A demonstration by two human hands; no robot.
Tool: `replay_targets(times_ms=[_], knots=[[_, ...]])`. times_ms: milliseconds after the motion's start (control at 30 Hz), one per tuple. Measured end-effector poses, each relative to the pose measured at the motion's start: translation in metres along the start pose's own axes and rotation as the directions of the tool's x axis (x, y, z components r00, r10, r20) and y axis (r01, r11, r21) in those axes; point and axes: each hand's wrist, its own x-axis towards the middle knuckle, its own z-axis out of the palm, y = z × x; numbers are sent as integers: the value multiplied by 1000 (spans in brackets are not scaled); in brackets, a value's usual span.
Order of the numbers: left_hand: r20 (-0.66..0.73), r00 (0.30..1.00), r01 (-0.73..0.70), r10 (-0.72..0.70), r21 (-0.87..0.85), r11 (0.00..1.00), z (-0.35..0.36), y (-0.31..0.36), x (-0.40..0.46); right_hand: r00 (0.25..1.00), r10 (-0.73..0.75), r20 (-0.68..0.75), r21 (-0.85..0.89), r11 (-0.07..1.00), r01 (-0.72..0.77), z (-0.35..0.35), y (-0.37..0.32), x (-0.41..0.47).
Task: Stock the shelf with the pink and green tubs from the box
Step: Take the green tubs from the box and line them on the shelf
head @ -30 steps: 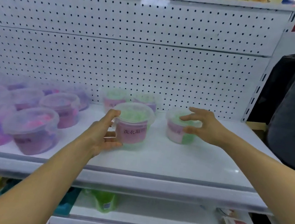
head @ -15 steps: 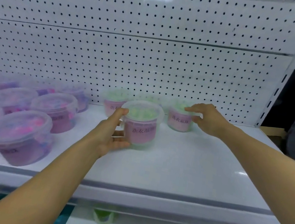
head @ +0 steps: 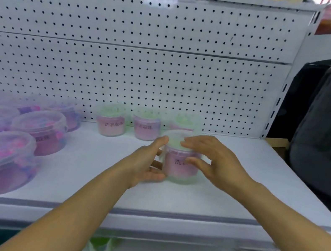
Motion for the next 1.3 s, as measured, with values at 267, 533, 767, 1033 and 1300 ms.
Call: replay_targets(times_ms=[267,533,767,1033,1300], knots=[[11,666,-364,746,878,312,14,7,49,969,240,-62,-178,952,-248,-32,54,-28],[241,644,-383,726,923,33,12,27,104,906,423,-13,-237,879,-413,-29,100,6],[156,657,-325,738,941,91,27,40,126,878,478,8,-220,858,-465,-26,130,36],[117,686,-288,718,950,120,37,43,131,848,528,45,-281,821,-497,-24,133,48],[198,707,-287,679,958,19,41,19,90,903,426,48,-477,805,-354,-41,89,8]])
